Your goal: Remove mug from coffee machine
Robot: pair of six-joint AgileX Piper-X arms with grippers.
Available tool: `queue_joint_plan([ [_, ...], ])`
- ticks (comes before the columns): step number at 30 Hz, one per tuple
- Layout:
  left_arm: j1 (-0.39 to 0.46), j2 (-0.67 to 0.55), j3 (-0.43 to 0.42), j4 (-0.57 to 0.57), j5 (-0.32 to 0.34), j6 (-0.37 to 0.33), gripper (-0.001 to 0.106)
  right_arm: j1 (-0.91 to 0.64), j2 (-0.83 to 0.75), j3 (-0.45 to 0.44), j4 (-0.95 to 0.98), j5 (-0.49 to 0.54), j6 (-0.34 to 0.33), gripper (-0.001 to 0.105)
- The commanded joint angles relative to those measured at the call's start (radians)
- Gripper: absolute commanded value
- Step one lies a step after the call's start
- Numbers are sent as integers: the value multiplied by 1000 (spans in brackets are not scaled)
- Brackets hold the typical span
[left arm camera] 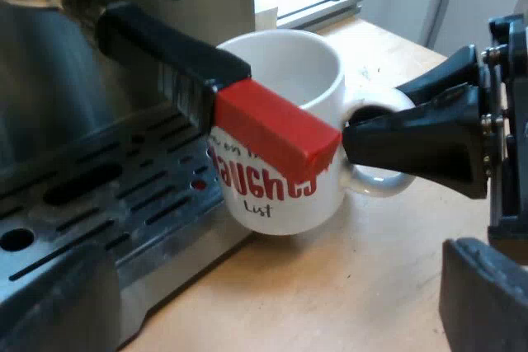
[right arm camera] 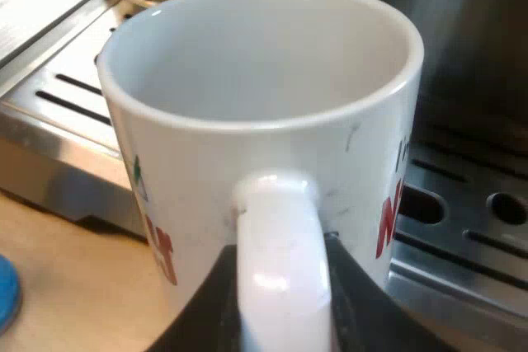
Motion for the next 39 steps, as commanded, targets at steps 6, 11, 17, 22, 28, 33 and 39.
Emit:
queue_joint_plan([
  [6,-42,-65,-73,144,32,-1,80,7,-257,-9,202,40,24,0],
  [11,-143,-65,-73,153,42,-1,80,8,-363,-9,305,40,25,0],
  [17,-188,-65,-73,143,42,-1,80,80,-494,-9,464,83,68,0],
  [22,-188,-65,-73,91,42,-1,80,187,-574,-9,541,201,164,0],
  [28,-188,-65,-73,54,61,-1,80,331,-642,-9,599,359,207,0],
  [33,-233,-65,-73,54,77,-1,80,368,-671,-9,687,452,338,0],
  [39,-302,-65,-73,25,77,-1,80,364,-675,-9,829,482,400,0],
])
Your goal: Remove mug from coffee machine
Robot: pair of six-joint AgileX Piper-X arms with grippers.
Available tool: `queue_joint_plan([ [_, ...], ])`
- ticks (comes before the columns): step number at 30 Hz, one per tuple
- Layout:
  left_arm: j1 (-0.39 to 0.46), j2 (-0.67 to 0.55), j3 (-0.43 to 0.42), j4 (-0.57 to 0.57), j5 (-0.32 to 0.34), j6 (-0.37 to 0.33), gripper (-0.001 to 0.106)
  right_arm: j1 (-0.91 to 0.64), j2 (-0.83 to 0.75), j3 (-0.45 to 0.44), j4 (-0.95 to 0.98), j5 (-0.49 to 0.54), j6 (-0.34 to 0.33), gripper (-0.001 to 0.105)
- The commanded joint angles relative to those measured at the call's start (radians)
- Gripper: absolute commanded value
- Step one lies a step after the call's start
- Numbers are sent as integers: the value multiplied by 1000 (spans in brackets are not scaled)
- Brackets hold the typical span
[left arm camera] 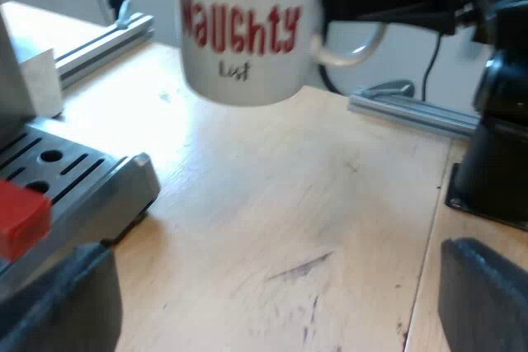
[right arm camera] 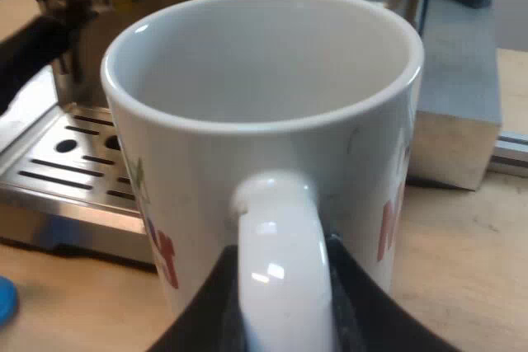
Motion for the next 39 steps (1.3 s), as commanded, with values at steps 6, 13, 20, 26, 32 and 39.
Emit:
queue_joint_plan([
  [6,-15,6,-6,-121,3,-1,80,-2,-12,-12,240,52,214,0],
  [13,-15,75,-6,-145,3,-1,80,-50,-12,-9,356,50,265,0],
  [20,-15,128,-6,-211,3,-1,80,-189,-12,37,352,11,277,0],
  [26,-15,144,-6,-211,3,-1,80,-247,-12,100,254,-24,273,0],
  [32,-15,143,-6,-209,3,-1,80,-246,-12,169,126,-24,180,0],
  [39,-15,143,-6,-209,3,-1,80,-246,-12,240,-4,-1,164,0],
])
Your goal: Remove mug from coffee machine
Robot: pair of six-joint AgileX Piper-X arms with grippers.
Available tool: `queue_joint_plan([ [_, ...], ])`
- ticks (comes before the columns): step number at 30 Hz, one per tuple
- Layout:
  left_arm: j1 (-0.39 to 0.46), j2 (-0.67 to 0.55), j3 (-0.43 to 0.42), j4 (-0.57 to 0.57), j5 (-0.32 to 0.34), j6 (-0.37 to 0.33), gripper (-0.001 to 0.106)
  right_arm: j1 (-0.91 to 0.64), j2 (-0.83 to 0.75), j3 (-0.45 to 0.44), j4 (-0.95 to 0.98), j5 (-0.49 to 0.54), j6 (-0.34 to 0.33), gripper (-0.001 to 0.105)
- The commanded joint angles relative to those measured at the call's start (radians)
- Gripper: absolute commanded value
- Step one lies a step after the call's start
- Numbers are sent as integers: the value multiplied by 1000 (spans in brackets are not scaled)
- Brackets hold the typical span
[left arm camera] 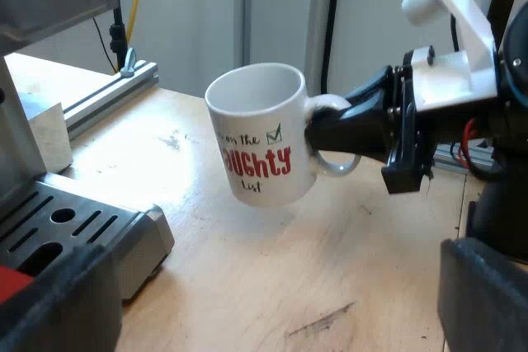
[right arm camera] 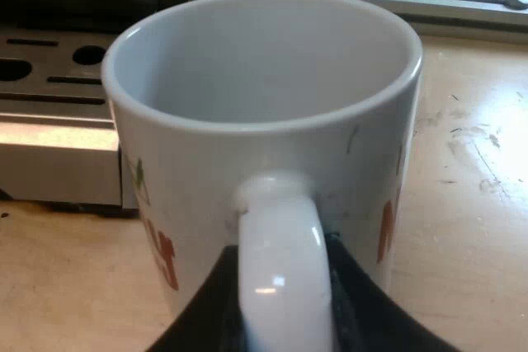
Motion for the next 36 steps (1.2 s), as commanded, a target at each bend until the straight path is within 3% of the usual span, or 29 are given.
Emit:
queue_joint_plan([
  [1,-4,2,-6,-11,3,-1,80,-6,-12,17,-68,41,-18,0],
  [4,-4,2,-6,-11,3,-1,80,-6,-12,34,-107,31,-20,0],
  [10,-4,2,-6,-11,3,-1,80,-85,-12,34,-173,-16,-120,0],
  [12,-4,2,-6,-11,3,-1,80,-141,-12,37,-212,-63,-177,0],
  [17,-4,2,-6,-9,3,-1,80,-324,-12,87,-484,-250,-430,0],
  [21,-4,2,-6,-4,3,-1,80,-447,-9,114,-617,-311,-489,0],
  [28,-4,2,13,19,3,-1,80,-658,-9,138,-768,-567,-678,0],
  [36,-4,2,56,19,-18,-1,80,-821,-9,220,-904,-729,-710,0],
])
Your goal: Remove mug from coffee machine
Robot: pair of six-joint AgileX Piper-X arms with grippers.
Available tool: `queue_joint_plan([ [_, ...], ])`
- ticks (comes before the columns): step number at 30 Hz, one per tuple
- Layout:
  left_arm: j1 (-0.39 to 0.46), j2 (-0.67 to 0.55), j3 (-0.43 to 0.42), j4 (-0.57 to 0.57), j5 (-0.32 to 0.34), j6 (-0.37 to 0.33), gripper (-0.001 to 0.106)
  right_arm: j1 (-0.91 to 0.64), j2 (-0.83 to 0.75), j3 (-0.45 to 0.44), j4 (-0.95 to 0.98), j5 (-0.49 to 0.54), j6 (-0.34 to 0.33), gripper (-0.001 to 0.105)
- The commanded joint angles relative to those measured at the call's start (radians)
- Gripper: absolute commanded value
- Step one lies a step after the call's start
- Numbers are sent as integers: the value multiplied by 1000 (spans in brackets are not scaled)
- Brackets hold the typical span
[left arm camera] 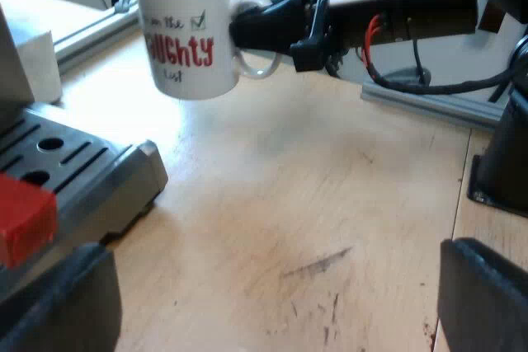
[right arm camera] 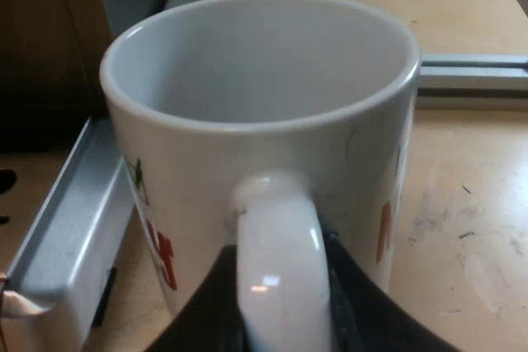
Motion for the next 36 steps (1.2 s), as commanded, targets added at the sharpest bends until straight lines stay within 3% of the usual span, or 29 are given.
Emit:
queue_joint_plan([
  [1,-4,2,-4,-13,-13,-1,80,-34,-9,10,-76,-65,-49,0],
  [6,-4,2,-4,-19,-70,-1,80,-57,25,51,-189,-104,-112,0],
  [13,-4,86,17,-99,-78,-1,80,-58,207,62,-374,-134,-158,0],
  [22,-4,256,16,-289,-90,-6,80,-58,505,62,-681,-128,-161,0],
  [28,-4,278,16,-296,-82,-9,80,-89,668,61,-869,-108,-165,0],
  [32,-4,278,16,-296,-79,-9,80,-114,785,59,-988,-115,-109,0],
  [36,-4,278,16,-296,-79,-9,80,-113,816,57,-1015,-115,-97,0],
])
